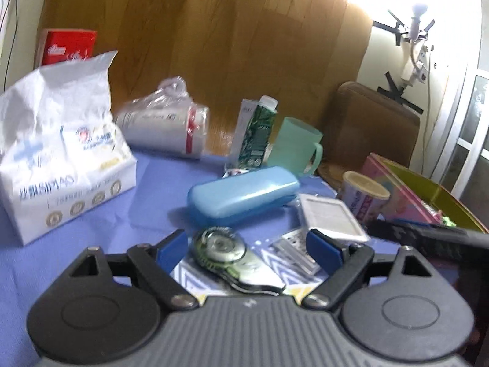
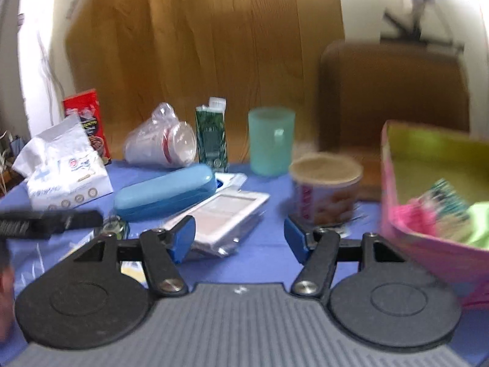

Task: Organize soft objects
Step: 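Grasp the clear white card holder with the right tool, then carry the card holder into the tin with the right tool while the left tool also grips it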

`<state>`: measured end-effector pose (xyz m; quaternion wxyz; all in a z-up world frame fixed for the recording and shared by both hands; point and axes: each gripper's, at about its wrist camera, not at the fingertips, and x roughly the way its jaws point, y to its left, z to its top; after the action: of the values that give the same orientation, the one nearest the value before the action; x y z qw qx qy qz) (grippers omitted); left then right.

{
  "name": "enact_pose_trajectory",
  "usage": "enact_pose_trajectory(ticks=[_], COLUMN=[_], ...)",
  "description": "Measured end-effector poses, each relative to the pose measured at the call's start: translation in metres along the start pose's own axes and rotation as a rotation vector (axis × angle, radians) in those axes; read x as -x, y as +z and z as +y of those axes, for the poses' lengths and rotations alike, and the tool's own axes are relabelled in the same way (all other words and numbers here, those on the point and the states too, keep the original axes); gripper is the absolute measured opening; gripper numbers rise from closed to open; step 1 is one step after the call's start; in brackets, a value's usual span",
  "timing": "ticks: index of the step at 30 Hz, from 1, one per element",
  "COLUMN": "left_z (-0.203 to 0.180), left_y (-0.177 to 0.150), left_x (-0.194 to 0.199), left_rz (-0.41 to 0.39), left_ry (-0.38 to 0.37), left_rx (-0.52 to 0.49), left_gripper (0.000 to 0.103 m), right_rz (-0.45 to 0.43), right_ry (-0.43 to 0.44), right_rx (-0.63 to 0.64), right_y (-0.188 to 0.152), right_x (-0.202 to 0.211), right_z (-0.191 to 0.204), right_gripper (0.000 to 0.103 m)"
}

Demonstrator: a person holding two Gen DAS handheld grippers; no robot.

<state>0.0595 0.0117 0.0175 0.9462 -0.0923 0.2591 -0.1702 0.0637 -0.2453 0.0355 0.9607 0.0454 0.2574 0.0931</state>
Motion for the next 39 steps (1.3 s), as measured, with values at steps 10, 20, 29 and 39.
enact_pose_trajectory(ticks=[10, 20, 29, 39], left_z=[0.004, 0.0, -0.047, -0.11], left_y=[-0.003, -0.004, -0.011, -0.019], left_x=[0.002, 0.003, -0.007, -0.037], left_rz=[-0.014, -0.005, 0.194, 0.337], left_ry=[-0.057, -0.075, -0.414, -0.517], left_rx=[0.016, -0.011, -0.018, -0.045], left_gripper=[0.091, 0.093, 0.094, 0.063], right_rz=[0.211, 0.173, 0.134, 0.023], right_ry=[0.106, 0.117, 0.201, 0.194], right_rx=[-0.337, -0.363, -0.236, -0.18], right_y=[0.001, -0.035, -0.07, -0.075], right_x=[-0.042, 0.031, 0.094, 0.11], right_z=[-0.008, -0.033, -0.04, -0.039], right_gripper=[0.057, 0.023, 0.023, 0.021])
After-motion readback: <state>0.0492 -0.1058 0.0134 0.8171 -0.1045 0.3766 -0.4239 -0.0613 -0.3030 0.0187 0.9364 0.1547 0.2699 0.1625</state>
